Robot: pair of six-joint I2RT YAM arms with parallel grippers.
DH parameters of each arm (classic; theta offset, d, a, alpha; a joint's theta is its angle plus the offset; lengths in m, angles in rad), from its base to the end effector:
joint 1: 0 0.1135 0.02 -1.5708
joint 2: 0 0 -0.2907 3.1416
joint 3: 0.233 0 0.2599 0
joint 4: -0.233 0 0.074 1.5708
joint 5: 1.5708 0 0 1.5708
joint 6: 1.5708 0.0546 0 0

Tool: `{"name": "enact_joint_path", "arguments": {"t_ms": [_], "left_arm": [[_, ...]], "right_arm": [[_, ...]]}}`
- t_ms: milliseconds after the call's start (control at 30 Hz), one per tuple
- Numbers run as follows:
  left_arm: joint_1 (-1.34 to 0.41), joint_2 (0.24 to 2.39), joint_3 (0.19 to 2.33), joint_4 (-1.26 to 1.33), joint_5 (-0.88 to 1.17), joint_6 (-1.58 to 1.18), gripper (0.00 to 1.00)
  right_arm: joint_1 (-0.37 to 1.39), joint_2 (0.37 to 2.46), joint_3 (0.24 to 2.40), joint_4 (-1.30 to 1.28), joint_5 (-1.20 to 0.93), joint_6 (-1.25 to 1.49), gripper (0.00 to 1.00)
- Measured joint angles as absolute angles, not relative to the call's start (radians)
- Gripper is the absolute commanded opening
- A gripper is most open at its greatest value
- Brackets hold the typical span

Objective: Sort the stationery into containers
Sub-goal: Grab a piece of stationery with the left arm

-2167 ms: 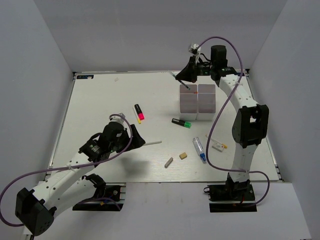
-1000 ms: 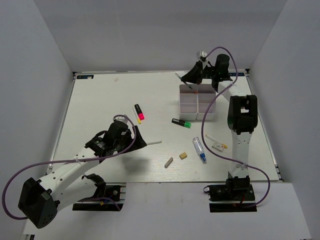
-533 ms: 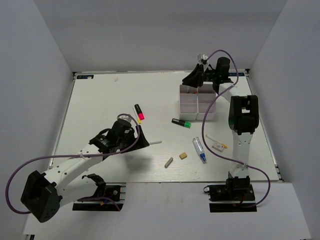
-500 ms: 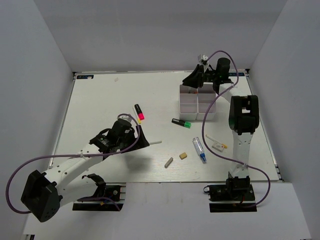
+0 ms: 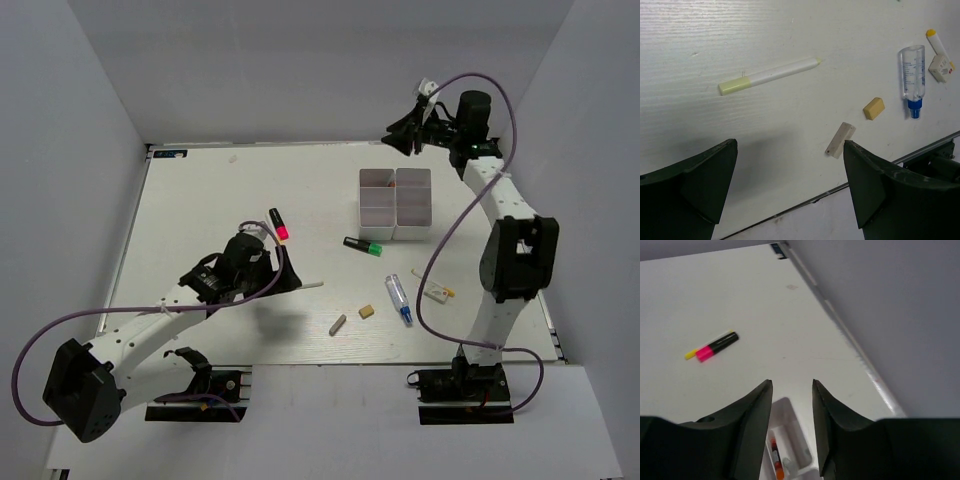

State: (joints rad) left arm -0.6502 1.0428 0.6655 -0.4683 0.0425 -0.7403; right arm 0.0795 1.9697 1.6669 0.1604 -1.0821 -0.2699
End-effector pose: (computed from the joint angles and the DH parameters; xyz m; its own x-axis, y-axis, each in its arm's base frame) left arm 0.1705 -0.1326 0.2310 -0.8628 -0.1904 -0.4682 0.0613 0.8801 -0.4709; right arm 0.4854 0.0870 0.3491 0.1059 -0.1171 -0.9875 -0.9134 0.3812 -0.1432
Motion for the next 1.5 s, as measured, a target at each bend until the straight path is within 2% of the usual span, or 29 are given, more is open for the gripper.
{"name": "enact_joint_path", "arguments": {"t_ms": [33, 100, 133, 167, 233, 267, 367, 400, 467, 500, 567, 600, 633, 667, 700, 767, 800, 900, 933, 1000, 1033, 1133, 1500], "left_arm": [[-0.65, 1.043, 0.666, -0.462, 0.043, -0.734, 0.95], [-0.65, 1.044, 0.669, -0.448, 0.042, -0.718, 0.94], [-0.65, 1.046, 0.671, -0.442, 0.043, -0.709, 0.88], [-0.65, 1.049, 0.675, -0.439, 0.042, -0.7, 0.85], [-0.65, 1.06, 0.688, -0.428, 0.041, -0.677, 0.72], [-0.65, 1.067, 0.692, -0.419, 0.041, -0.665, 0.57], [-0.65, 1.103, 0.723, -0.406, 0.046, -0.616, 0.32], [-0.65, 1.124, 0.74, -0.403, 0.051, -0.598, 0.28], [-0.65, 1.172, 0.777, -0.395, 0.062, -0.554, 0.22], [-0.65, 1.197, 0.797, -0.397, 0.066, -0.533, 0.21], [-0.647, 1.248, 0.841, -0.398, 0.068, -0.501, 0.21], [-0.644, 1.266, 0.859, -0.402, 0.066, -0.494, 0.37], [-0.642, 1.284, 0.878, -0.411, 0.05, -0.494, 0.47], [-0.641, 1.292, 0.887, -0.418, 0.036, -0.488, 0.53], [-0.639, 1.301, 0.899, -0.427, 0.013, -0.496, 0.67], [-0.636, 1.322, 0.928, -0.452, -0.041, -0.52, 0.74], [-0.631, 1.341, 0.95, -0.471, -0.066, -0.533, 0.74], [-0.605, 1.441, 1.055, -0.522, -0.137, -0.569, 0.72], [-0.591, 1.483, 1.089, -0.53, -0.155, -0.579, 0.67], [-0.559, 1.562, 1.151, -0.553, -0.177, -0.595, 0.61], [-0.54, 1.599, 1.177, -0.562, -0.178, -0.601, 0.54], [-0.477, 1.688, 1.235, -0.585, -0.171, -0.615, 0.48], [-0.323, 1.887, 1.422, -0.628, -0.085, -0.66, 0.49]], "right_arm": [[0.08, 1.931, 1.674, 0.113, -1.027, -0.3, 0.43], [0.078, 1.839, 1.67, 0.027, -0.913, -0.337, 0.18], [0.077, 1.794, 1.655, 0.002, -0.842, -0.339, 0.05], [0.075, 1.742, 1.629, -0.017, -0.764, -0.336, 0.0], [0.067, 1.649, 1.564, -0.051, -0.628, -0.317, 0.0], [0.062, 1.6, 1.521, -0.076, -0.559, -0.308, 0.0], [0.04, 1.498, 1.434, -0.189, -0.421, -0.301, 0.0], [0.032, 1.475, 1.411, -0.234, -0.398, -0.308, 0.15], [0.017, 1.423, 1.345, -0.307, -0.371, -0.33, 0.52], [0.013, 1.393, 1.305, -0.346, -0.366, -0.344, 0.55], [0.011, 1.331, 1.227, -0.413, -0.365, -0.379, 0.55], [0.011, 1.298, 1.191, -0.45, -0.368, -0.395, 0.55], [0.012, 1.263, 1.156, -0.481, -0.37, -0.406, 0.52], [0.013, 1.234, 1.129, -0.51, -0.371, -0.418, 0.46], [0.014, 1.204, 1.104, -0.54, -0.373, -0.429, 0.32], [0.013, 1.16, 1.067, -0.579, -0.372, -0.445, 0.19], [0.013, 1.139, 1.044, -0.59, -0.372, -0.451, 0.15], [0.014, 1.081, 0.985, -0.64, -0.369, -0.463, 0.15], [0.014, 1.068, 0.973, -0.656, -0.369, -0.467, 0.2], [0.013, 1.05, 0.96, -0.677, -0.37, -0.474, 0.22], [0.013, 1.041, 0.953, -0.683, -0.371, -0.478, 0.24], [0.013, 1.011, 0.932, -0.691, -0.375, -0.479, 0.25], [0.013, 0.927, 0.852, -0.694, -0.398, -0.466, 0.25]]}}
